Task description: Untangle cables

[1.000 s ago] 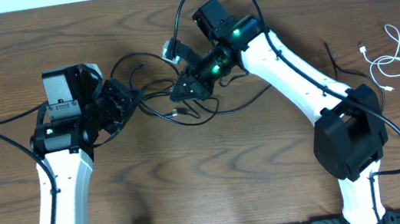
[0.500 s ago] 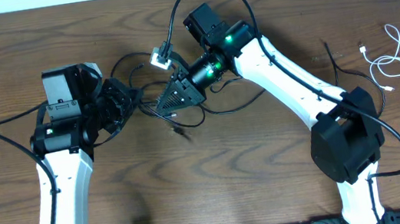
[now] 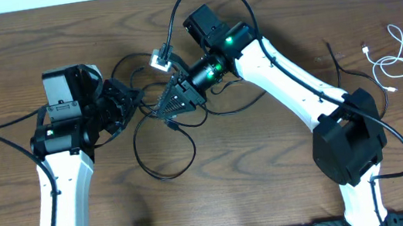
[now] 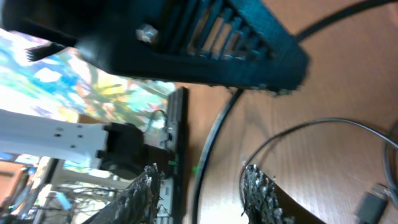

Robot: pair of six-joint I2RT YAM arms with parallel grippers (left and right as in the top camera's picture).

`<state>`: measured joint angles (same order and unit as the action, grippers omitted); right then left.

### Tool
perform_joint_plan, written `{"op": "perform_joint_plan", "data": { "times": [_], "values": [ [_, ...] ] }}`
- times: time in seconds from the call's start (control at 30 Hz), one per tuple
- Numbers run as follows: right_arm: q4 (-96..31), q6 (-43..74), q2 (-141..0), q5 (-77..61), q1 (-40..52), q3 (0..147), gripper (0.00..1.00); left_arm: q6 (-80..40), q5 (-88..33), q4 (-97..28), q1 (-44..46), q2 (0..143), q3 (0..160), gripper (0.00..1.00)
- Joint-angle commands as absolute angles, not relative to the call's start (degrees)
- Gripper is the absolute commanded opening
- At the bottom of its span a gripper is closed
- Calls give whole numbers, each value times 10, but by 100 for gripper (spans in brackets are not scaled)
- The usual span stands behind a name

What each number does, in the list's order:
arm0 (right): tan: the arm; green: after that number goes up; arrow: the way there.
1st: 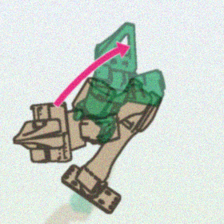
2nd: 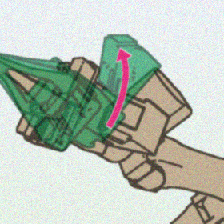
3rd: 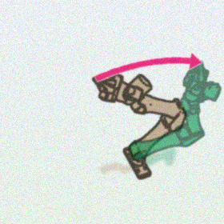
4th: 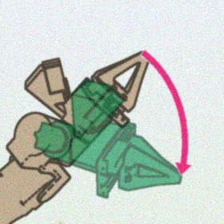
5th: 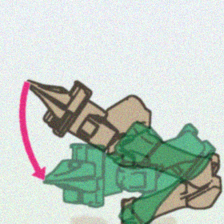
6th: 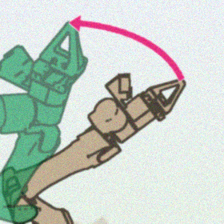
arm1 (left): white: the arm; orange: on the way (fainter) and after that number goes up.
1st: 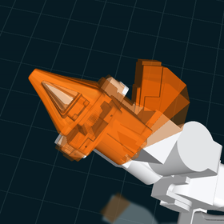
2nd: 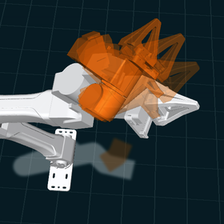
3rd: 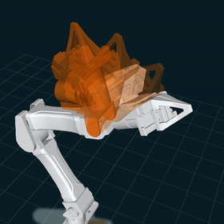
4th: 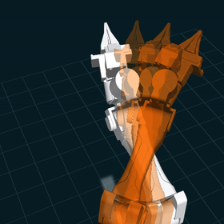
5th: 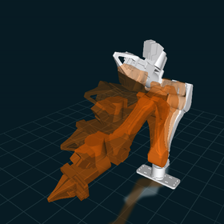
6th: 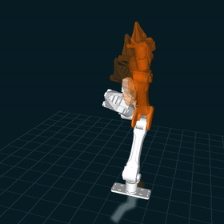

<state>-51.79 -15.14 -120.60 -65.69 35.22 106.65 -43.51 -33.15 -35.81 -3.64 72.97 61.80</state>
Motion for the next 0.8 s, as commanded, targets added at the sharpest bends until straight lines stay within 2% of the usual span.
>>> {"op": "perform_joint_plan", "data": {
  "times": [0.0,0.13,0.17,0.2,0.3,0.33,0.37,0.4,0.47,0.53,0.6,0.77],
  "values": [
    [-518,-154,-1213,-625,368,1067,44,-439,-347,-360,-36,734,622,8],
    [-516,-154,-1215,-604,379,1067,44,-461,-373,-359,-36,734,622,8],
    [-516,-154,-1216,-600,383,1067,41,-467,-373,-359,-36,734,622,8],
    [-516,-154,-1216,-599,387,1067,35,-466,-373,-359,-36,734,622,8],
    [-514,-155,-1216,-596,399,1067,5,-458,-353,-359,-36,734,622,8],
    [-514,-155,-1216,-586,402,1067,1,-453,-343,-360,-36,734,622,8],
    [-514,-154,-1216,-568,407,1067,1,-446,-332,-361,-36,734,621,9],
    [-514,-154,-1216,-548,411,1067,1,-438,-317,-361,-36,734,621,17],
    [-518,-154,-1216,-502,420,1067,1,-427,-277,-366,-36,734,621,40],
    [-521,-154,-1216,-465,429,1067,1,-419,-223,-374,-36,734,621,50],
    [-521,-154,-1216,-433,438,1064,1,-416,-163,-386,-36,734,621,54],
    [-521,-154,-1217,-354,463,1055,1,-406,-93,-397,-36,743,621,55]
  ]
}}
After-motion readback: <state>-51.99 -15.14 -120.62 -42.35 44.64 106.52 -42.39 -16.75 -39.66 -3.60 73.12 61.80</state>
